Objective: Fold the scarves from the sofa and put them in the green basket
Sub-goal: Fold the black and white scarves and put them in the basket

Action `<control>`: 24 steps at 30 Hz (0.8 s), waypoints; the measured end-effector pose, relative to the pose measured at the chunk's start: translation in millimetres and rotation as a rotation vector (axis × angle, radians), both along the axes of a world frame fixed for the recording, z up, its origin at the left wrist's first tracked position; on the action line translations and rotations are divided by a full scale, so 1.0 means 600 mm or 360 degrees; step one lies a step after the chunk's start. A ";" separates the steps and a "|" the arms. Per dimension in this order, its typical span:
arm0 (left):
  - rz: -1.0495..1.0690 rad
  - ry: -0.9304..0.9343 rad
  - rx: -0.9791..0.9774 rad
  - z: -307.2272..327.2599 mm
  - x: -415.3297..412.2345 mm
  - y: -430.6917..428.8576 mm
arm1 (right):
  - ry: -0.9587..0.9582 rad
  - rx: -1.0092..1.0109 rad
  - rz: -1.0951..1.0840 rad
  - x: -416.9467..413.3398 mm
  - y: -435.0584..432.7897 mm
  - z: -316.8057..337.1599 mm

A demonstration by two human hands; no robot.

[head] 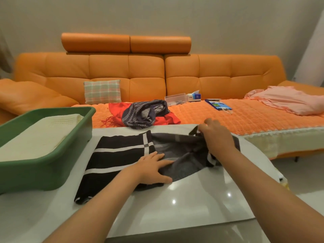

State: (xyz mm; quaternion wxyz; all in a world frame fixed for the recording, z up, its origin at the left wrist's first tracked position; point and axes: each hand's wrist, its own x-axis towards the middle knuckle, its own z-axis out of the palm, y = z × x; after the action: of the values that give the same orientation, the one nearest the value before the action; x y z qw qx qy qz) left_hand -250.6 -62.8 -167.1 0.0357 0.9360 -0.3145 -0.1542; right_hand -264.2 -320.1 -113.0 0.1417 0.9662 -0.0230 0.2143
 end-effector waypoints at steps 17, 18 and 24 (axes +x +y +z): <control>0.0178 0.0097 0.0117 0.003 0.024 0.028 | 0.0750 0.0486 -0.0160 -0.014 -0.064 -0.078; 0.0167 0.0176 0.0090 0.015 0.023 0.033 | 0.0763 0.0462 -0.0183 -0.016 -0.076 -0.073; 0.0249 0.0303 0.0097 0.040 0.026 0.052 | 0.0679 0.0390 -0.0117 -0.023 -0.088 -0.053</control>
State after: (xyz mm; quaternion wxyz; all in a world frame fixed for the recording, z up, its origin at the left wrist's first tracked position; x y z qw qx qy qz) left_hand -234.8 -31.4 -143.3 0.0489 0.9395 -0.2308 -0.2484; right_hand -277.9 -372.6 -144.8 0.0327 0.9980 -0.0534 -0.0044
